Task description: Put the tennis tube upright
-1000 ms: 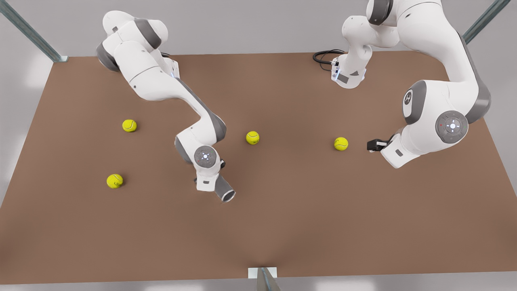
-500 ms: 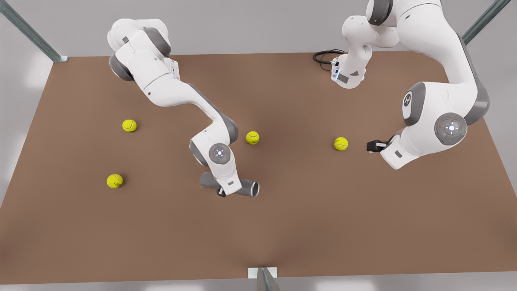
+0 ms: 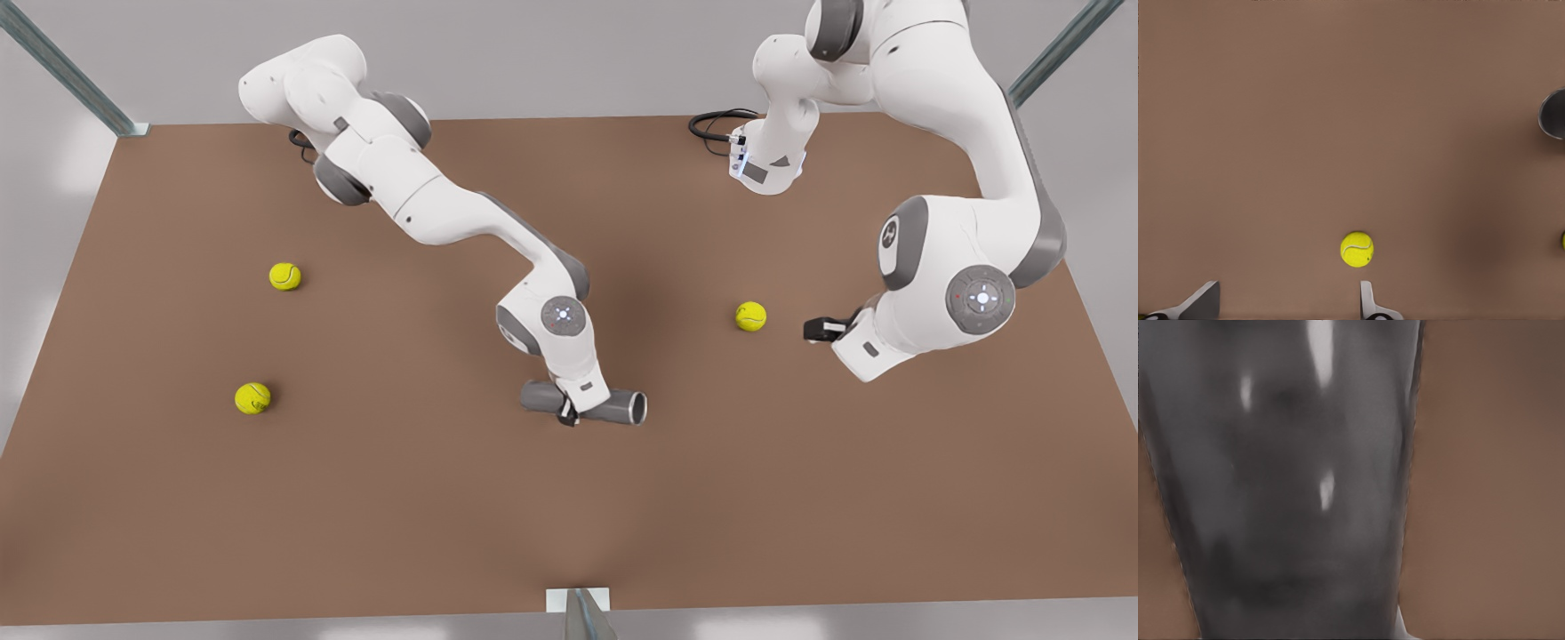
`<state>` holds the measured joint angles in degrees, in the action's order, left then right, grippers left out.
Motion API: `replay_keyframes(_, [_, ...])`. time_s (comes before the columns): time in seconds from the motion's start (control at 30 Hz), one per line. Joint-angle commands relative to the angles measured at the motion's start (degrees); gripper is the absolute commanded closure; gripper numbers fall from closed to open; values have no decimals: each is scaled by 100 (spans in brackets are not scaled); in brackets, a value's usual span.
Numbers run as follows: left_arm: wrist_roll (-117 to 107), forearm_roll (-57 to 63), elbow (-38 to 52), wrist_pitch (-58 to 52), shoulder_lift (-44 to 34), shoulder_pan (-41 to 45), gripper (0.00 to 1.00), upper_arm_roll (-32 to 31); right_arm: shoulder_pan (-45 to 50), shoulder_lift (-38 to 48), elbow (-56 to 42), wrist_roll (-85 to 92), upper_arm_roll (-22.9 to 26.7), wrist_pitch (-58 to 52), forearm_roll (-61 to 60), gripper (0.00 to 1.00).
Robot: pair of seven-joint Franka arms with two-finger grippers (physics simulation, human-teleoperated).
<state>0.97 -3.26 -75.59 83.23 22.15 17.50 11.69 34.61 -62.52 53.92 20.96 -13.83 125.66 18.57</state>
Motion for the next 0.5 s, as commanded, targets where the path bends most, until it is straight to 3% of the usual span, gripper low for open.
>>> replay_keyframes(0.0, [0,0,0,26,18,-1,0,0,20,-15,-4,-13,38,37,6,24])
replay_keyframes(0.17, [0,0,0,88,106,-80,0,0,151,-199,-110,-84,64,213,6,17])
replay_keyframes(0.27, [-9,-8,0,97,115,-80,0,0,178,-208,-110,-75,144,274,6,0])
replay_keyframes(0.43, [-9,-8,0,105,123,-89,0,0,126,-156,-101,-84,135,196,-28,0])
replay_keyframes(0.47, [-9,-8,-9,105,123,-89,0,0,20,37,-101,-75,108,-331,-248,0])
